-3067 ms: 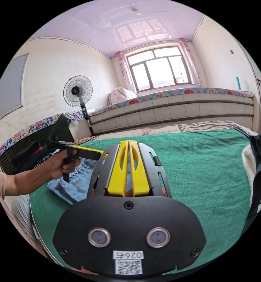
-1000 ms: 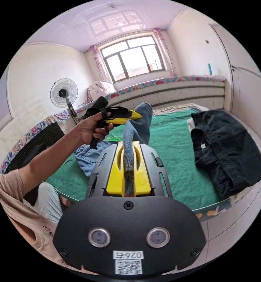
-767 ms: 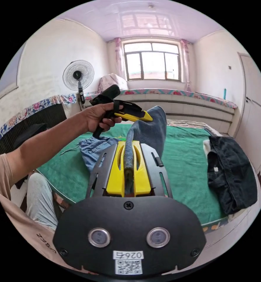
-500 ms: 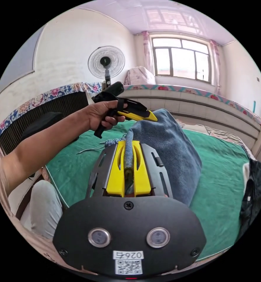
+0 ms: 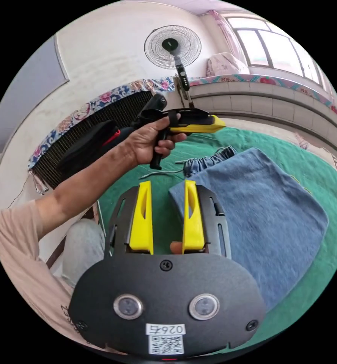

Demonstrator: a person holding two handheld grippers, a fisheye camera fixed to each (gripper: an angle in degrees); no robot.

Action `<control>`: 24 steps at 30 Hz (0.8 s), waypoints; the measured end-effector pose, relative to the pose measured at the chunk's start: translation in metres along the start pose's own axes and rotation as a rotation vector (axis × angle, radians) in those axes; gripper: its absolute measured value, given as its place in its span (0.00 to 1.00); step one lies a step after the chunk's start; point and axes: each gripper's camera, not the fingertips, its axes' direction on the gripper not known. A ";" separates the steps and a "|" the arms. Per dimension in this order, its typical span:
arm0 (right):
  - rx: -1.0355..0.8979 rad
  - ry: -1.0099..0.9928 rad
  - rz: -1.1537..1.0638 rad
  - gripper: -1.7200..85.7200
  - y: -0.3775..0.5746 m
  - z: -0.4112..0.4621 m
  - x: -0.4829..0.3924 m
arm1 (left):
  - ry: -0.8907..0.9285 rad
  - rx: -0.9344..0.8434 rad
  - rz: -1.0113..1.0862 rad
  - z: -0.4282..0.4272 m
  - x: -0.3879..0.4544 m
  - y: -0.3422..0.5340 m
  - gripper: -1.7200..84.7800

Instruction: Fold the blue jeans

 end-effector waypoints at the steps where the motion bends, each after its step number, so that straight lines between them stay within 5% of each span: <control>1: 0.011 0.039 0.013 0.12 0.021 -0.019 0.004 | -0.014 -0.045 0.059 0.012 0.025 0.008 0.01; 5: -0.018 0.382 0.133 0.03 0.099 -0.065 0.040 | -0.037 -0.259 0.159 0.068 0.075 0.035 0.01; 8: -0.124 0.489 0.210 0.01 0.134 -0.051 0.078 | -0.610 -0.522 0.314 0.123 0.077 0.053 0.01; 9: -0.158 0.469 0.205 0.01 0.136 -0.042 0.085 | -0.614 -0.548 0.347 0.133 0.069 0.058 0.01; 12: -0.139 0.422 0.203 0.01 0.134 -0.048 0.084 | -0.436 -0.395 0.080 0.102 0.057 0.056 0.01; 15: -0.053 0.501 0.145 0.01 0.128 -0.072 0.058 | -0.525 -0.322 0.150 0.084 0.090 0.080 0.01; 17: -0.190 0.510 0.131 0.01 0.117 -0.045 0.067 | -0.701 -0.408 0.261 0.096 0.098 0.096 0.01; 21: -0.217 0.479 0.133 0.01 0.066 -0.062 0.061 | -0.546 -0.270 0.046 0.076 0.093 0.100 0.01; 24: -0.132 0.512 0.117 0.01 0.027 -0.098 0.037 | -0.520 -0.037 0.216 0.070 0.133 0.126 0.01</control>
